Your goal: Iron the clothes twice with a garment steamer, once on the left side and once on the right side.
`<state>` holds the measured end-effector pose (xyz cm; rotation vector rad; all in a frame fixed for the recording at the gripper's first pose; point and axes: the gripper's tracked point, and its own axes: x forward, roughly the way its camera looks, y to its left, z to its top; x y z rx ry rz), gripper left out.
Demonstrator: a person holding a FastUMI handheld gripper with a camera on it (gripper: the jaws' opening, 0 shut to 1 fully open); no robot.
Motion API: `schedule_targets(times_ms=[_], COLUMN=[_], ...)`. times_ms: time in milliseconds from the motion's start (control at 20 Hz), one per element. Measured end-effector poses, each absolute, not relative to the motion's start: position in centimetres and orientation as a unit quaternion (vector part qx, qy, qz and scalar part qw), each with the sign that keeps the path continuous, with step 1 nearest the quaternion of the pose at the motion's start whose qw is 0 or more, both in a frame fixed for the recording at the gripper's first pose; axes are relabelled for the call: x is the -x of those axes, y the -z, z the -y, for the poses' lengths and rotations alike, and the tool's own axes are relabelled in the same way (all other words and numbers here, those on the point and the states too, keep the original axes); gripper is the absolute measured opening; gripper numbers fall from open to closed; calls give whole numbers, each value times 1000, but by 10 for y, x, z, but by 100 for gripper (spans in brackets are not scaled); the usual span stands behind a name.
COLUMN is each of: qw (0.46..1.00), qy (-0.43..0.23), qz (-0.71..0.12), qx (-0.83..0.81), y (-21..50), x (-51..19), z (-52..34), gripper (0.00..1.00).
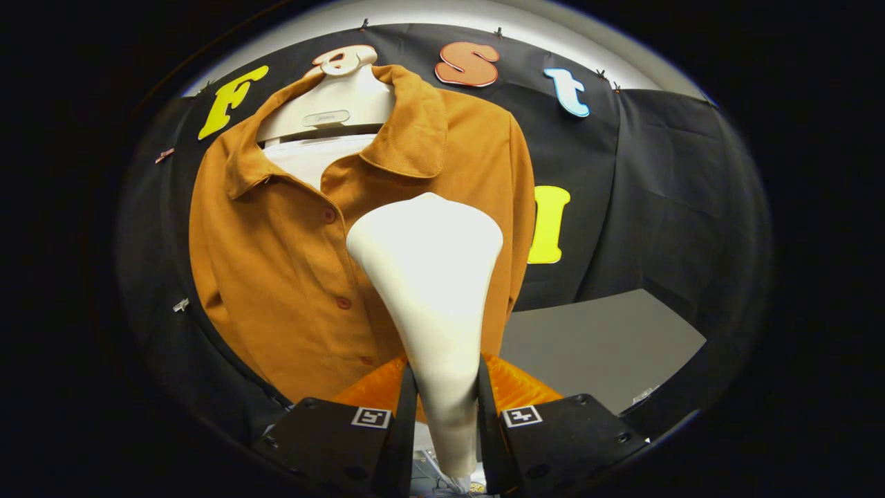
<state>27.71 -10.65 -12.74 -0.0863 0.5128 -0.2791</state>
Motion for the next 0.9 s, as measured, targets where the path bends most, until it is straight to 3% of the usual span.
schedule_targets(times_ms=[900], qw=[915], qy=[157], qz=[-369], qx=[48], y=[235], x=[-272], z=[122], gripper=[44])
